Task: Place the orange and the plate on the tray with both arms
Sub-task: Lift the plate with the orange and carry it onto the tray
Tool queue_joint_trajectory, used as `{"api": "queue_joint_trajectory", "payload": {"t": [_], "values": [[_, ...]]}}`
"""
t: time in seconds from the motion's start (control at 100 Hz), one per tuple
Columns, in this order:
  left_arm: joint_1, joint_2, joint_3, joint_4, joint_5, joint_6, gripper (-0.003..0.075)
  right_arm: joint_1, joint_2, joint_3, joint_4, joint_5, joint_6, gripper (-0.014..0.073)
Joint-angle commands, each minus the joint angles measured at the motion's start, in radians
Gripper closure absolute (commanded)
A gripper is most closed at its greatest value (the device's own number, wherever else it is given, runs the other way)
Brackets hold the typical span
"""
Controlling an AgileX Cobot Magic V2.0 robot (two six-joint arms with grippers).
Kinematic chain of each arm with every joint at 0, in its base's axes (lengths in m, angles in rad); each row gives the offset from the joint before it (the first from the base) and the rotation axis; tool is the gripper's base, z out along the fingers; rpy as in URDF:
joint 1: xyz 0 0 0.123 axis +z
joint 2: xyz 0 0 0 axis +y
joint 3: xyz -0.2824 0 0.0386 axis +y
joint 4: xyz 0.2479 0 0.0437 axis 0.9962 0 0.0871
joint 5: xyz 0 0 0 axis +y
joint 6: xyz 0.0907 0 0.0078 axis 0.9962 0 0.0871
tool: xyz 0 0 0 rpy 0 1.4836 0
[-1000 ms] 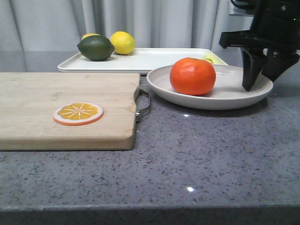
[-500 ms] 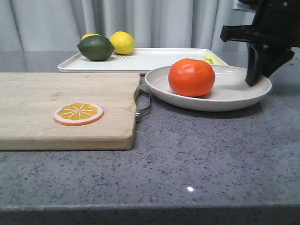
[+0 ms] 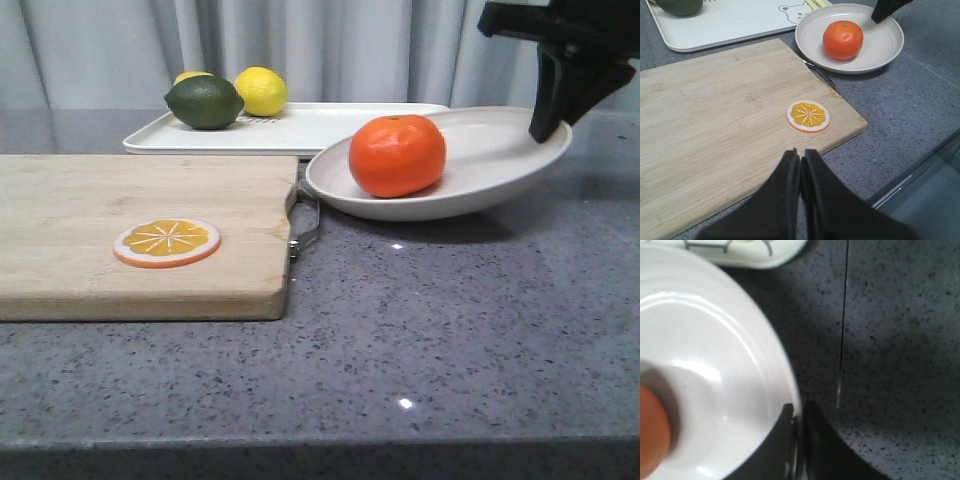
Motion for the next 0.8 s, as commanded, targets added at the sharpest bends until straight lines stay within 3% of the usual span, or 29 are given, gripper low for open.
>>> {"api": "queue_joint_trajectory", "payload": {"t": [0.0,0.32,0.55,0.79], "values": [[0.001,0.007,-0.024,-0.010,-0.069,-0.008,0.0741,-0.007,-0.063,-0.099,0.016,0.022,-0.015,0.0659],[0.001,0.007,-0.024,-0.011,-0.069,-0.008,0.0741,-0.007,-0.012,-0.306,0.097,0.068,-0.016,0.0659],[0.001,0.007,-0.024,-0.011,-0.069,-0.008,0.0741,-0.007,0.137,-0.460,0.253,0.099,-0.060,0.0659],[0.001,0.007,-0.024,-0.011,-0.079,-0.008,0.0741,-0.007,0.330,-0.708,0.272,0.178,-0.060,0.0659]]}}
